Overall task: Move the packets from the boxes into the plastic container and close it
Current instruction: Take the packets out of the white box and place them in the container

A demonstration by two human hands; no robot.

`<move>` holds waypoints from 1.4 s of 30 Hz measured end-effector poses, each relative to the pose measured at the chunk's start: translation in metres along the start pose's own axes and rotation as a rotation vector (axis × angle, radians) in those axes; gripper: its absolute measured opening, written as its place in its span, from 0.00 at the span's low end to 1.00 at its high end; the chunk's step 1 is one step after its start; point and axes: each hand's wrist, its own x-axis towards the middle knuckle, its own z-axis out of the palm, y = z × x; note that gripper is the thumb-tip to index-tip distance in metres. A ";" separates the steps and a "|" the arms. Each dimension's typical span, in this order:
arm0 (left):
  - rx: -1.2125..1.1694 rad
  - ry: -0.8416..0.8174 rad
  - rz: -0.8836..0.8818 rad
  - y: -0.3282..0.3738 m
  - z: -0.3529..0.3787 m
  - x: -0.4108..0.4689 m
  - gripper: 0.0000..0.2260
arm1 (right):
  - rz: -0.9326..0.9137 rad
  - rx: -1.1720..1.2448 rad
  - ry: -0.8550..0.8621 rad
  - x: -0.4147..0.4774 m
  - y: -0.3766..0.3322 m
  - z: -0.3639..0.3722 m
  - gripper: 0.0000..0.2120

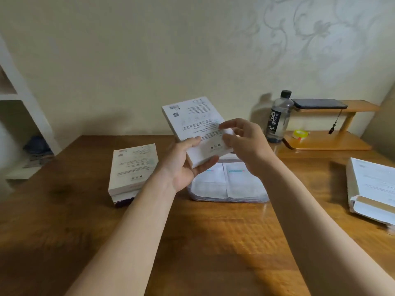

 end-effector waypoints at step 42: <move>-0.116 0.005 0.182 -0.010 -0.001 0.064 0.17 | -0.295 -0.175 -0.334 0.041 0.035 -0.024 0.07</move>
